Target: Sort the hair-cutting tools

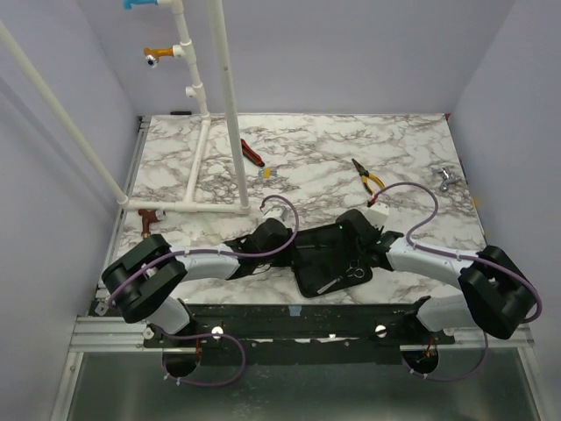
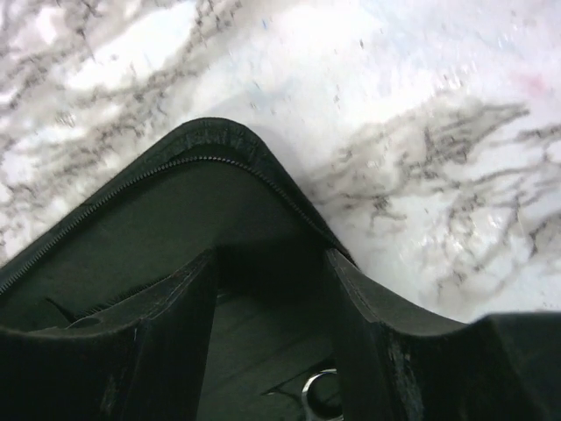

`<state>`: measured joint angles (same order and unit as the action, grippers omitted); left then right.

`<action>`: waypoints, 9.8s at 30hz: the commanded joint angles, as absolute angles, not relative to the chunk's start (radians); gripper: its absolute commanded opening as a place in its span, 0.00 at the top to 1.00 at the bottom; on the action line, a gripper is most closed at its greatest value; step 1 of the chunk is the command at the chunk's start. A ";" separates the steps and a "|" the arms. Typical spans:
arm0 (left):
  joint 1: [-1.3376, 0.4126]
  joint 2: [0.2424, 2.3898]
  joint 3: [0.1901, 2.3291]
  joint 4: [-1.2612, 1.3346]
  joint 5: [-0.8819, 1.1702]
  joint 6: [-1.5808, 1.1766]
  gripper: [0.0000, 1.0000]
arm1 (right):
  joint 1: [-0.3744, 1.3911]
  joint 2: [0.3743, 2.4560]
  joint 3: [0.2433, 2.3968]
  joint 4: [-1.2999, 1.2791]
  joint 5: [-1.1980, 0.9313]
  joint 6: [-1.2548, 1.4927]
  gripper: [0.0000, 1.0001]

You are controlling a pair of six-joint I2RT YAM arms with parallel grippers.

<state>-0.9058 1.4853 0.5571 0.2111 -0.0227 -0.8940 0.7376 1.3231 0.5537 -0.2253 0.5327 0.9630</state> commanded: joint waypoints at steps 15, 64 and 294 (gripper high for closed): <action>-0.769 1.173 0.572 -0.249 -0.311 -0.947 0.51 | 0.688 0.986 0.601 -0.378 0.304 0.813 0.40; -0.789 1.540 0.826 -0.433 -0.360 -0.786 1.00 | 0.689 0.818 0.472 -0.418 0.162 0.842 0.41; -1.164 1.818 1.126 -0.462 -0.310 -0.720 0.88 | 0.693 1.052 0.250 -0.135 0.127 0.986 0.99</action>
